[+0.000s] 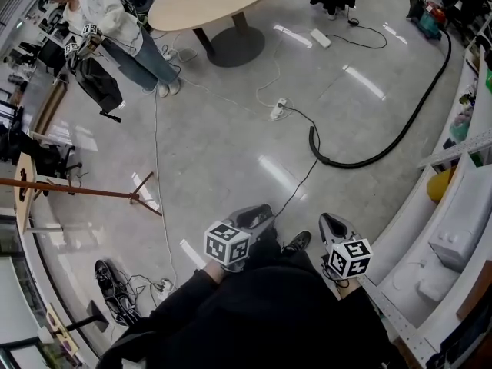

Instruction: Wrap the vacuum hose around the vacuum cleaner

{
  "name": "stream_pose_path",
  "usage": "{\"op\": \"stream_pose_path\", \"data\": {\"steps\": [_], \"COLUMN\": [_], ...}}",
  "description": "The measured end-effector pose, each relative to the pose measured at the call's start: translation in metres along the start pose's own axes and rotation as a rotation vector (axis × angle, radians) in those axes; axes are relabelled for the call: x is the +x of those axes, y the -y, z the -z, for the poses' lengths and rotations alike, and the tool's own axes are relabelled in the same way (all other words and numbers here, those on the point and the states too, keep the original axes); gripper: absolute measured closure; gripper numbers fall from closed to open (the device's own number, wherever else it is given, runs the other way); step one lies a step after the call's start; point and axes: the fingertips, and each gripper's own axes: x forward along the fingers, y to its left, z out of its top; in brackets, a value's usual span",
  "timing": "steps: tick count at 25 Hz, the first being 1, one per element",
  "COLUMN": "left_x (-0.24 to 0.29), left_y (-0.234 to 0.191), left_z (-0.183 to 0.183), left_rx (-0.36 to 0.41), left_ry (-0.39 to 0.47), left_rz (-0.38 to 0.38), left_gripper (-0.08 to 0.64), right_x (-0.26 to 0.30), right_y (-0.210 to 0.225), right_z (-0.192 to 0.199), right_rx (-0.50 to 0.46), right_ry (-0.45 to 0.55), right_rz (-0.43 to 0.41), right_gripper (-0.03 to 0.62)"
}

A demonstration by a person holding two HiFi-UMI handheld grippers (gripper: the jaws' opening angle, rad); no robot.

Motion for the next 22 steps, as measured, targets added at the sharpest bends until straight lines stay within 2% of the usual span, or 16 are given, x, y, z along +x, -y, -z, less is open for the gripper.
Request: {"op": "stream_pose_path", "data": {"steps": [3,7,14,18,22], "left_x": [0.013,0.042,0.087,0.106,0.126], "left_y": [-0.01,-0.024,-0.067,-0.107,-0.135], "left_z": [-0.008,-0.032,-0.1,-0.145,-0.167], "left_rx": [-0.015,0.005,0.042,0.068,0.11], "left_ry": [-0.018,-0.037,-0.074,-0.085,-0.123], "left_rz": [0.019,0.077,0.216,0.262,0.298], "left_gripper": [0.37,0.37,0.37,0.37,0.37], "right_x": [0.011,0.031,0.078,0.111,0.129], "right_y": [0.005,0.025,0.05,0.05,0.054], "right_z": [-0.008,-0.024,-0.079,-0.115,-0.124], "right_rx": [0.001,0.009,0.019,0.014,0.021], "right_ry": [-0.015,-0.029,-0.026,-0.015,-0.034], "right_rz": [0.012,0.065,0.19,0.241,0.283], "right_gripper": [0.568,0.568,0.568,0.568,0.568]}}
